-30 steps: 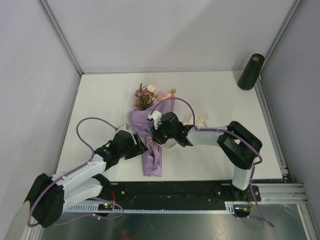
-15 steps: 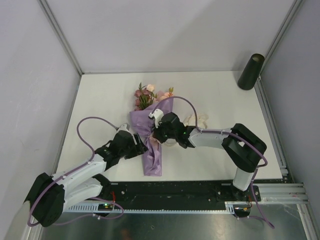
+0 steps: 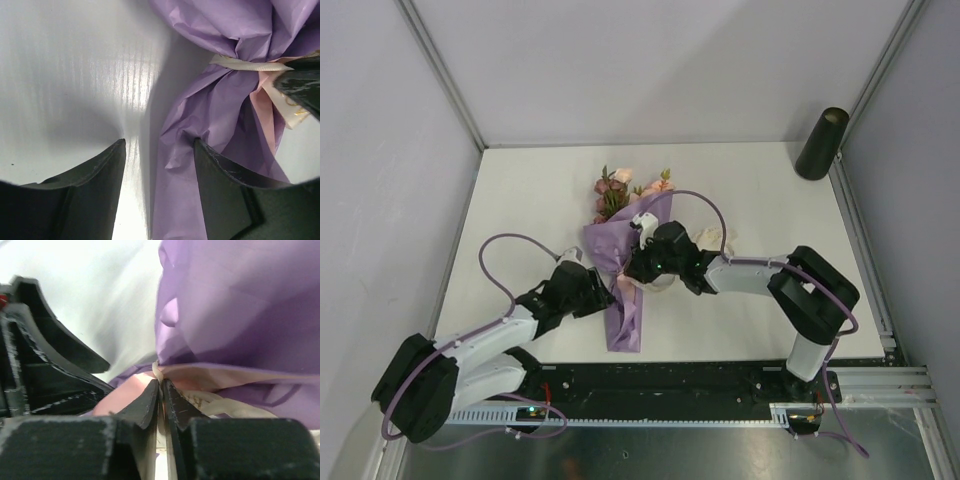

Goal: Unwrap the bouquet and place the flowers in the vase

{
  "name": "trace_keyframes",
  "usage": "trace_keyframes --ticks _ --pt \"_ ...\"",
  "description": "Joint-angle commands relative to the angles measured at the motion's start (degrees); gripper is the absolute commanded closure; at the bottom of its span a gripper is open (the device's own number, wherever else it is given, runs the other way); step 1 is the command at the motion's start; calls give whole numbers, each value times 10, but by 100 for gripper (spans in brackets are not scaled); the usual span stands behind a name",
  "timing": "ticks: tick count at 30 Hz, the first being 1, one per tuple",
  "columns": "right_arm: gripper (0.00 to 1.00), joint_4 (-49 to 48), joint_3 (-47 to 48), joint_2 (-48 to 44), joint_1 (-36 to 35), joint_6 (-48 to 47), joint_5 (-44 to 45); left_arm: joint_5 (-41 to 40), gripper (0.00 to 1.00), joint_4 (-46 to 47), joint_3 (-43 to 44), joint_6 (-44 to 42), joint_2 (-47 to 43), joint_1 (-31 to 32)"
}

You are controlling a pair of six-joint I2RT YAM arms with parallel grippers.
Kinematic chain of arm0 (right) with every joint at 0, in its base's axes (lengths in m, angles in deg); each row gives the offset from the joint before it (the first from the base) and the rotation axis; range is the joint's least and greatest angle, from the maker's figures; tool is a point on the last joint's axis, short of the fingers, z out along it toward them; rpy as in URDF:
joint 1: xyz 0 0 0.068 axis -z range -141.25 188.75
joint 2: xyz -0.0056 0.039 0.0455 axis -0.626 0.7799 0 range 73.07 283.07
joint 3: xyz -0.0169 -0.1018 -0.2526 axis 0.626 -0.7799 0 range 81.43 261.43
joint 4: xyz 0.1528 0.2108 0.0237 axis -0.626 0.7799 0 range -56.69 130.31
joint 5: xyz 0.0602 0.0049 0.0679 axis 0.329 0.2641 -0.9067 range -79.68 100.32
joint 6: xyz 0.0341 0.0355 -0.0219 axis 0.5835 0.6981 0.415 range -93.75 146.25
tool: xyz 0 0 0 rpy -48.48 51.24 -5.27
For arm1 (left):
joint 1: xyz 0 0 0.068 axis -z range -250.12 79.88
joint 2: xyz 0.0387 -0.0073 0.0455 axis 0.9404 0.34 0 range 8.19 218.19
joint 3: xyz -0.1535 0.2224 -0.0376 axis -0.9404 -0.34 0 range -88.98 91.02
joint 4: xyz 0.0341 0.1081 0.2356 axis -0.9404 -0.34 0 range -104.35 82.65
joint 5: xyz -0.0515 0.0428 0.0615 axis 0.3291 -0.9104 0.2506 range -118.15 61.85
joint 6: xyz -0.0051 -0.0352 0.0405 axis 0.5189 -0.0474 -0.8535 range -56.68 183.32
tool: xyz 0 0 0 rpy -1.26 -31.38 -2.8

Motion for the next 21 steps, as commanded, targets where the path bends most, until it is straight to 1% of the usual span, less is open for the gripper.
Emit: trace_keyframes --ticks 1,3,5,11,13,15,18,21 --pt "82 -108 3 -3 33 99 -128 -1 39 22 -3 -3 25 4" --pt "76 -118 3 6 49 133 -173 4 40 29 -3 -1 35 5" --pt "73 -122 3 16 60 151 -204 7 40 35 -3 0 43 6" --pt "72 -122 2 36 67 160 -222 8 41 45 -2 1 51 9" --pt "71 -109 3 28 67 147 -210 7 41 47 -1 1 49 10" --pt "70 -77 6 18 67 116 -183 6 42 47 1 0 52 10" --pt "70 -11 12 -1 66 53 -120 7 41 46 3 5 57 11" --pt "69 47 15 -18 54 -21 -52 4 41 47 -3 13 41 15"
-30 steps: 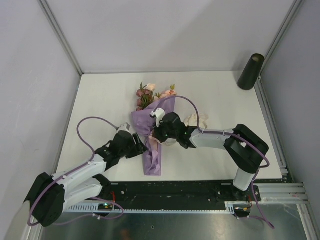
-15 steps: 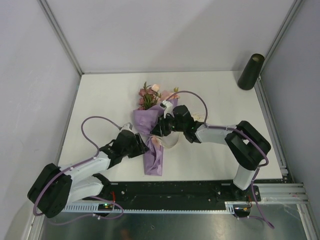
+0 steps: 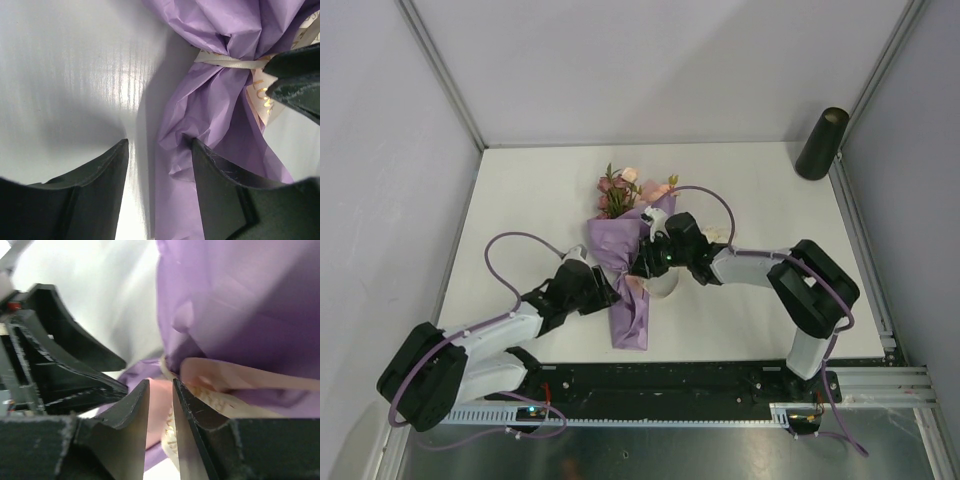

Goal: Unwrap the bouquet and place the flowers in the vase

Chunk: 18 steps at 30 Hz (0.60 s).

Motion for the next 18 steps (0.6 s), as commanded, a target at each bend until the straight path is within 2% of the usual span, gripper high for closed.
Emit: trace_keyframes --ticks 1,5,18 --pt "69 91 19 -45 -18 -127 123 -11 41 -15 -5 9 -12 9" --pt "68 127 34 -42 -45 -179 193 -18 41 -19 -9 8 -32 10" --pt "66 106 67 -2 -96 -216 290 -18 40 -20 -5 10 -5 12"
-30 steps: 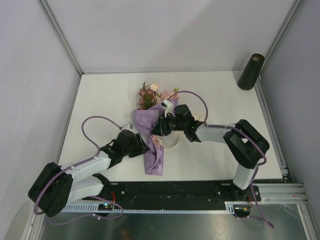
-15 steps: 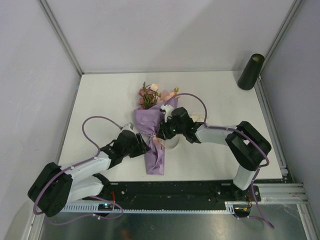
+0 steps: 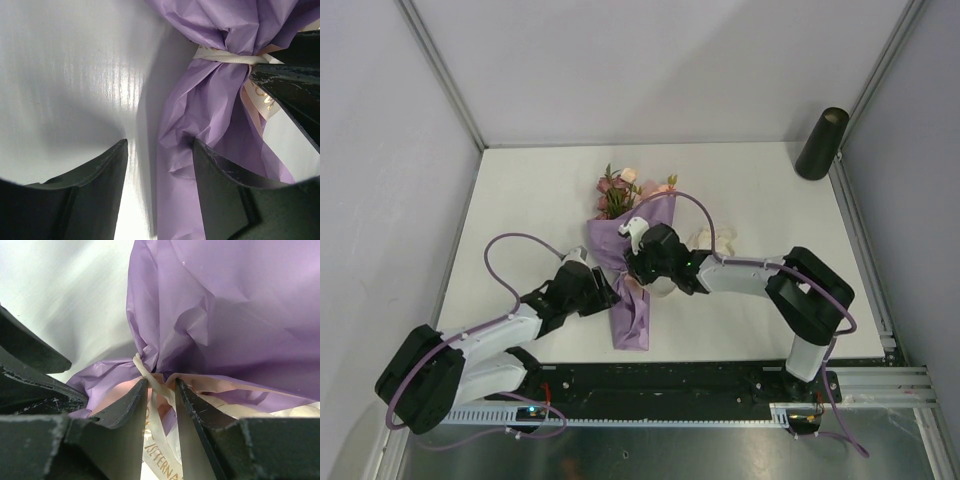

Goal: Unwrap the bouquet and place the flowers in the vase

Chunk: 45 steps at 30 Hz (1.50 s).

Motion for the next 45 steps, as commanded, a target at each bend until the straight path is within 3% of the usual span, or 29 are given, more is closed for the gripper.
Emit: trace_keyframes --ticks 1,5,14,28,33,39,45 --pt "67 -23 26 16 -19 -30 82 -15 40 -12 0 3 5 6" --pt "74 -36 32 36 -50 -78 181 -16 41 -12 0 3 8 6" --pt "98 -39 33 24 -66 -64 225 -18 41 -12 -6 5 1 8" --pt "89 -132 18 -1 -83 -55 351 -21 41 -11 -22 17 -23 11" --pt "92 -131 17 -7 -83 -41 385 -18 39 -11 -17 19 -34 11" --pt "93 -118 16 -26 -74 -16 344 -17 35 -10 -19 22 -47 11" --pt "83 -53 15 -49 -20 40 134 -1 29 20 -25 22 -57 11"
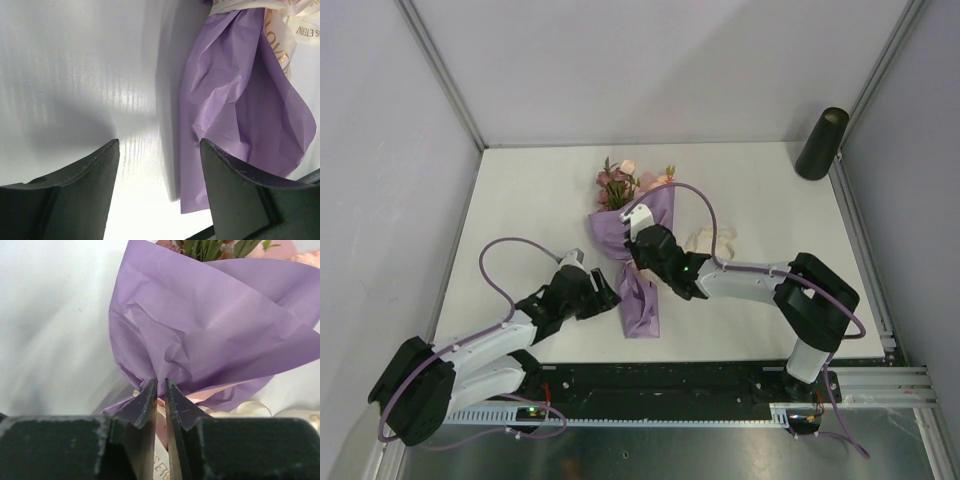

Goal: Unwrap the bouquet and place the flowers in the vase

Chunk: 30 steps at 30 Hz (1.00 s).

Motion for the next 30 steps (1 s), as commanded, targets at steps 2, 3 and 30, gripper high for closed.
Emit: trace_keyframes --ticks 2,3,30 --pt "79 30 1 -33 45 45 -181 8 28 31 -5 7 -11 4" --pt "78 31 1 -31 50 46 -214 8 27 41 -5 7 -10 5" --pt "67 43 21 40 127 61 -409 17 32 95 -1 24 65 17"
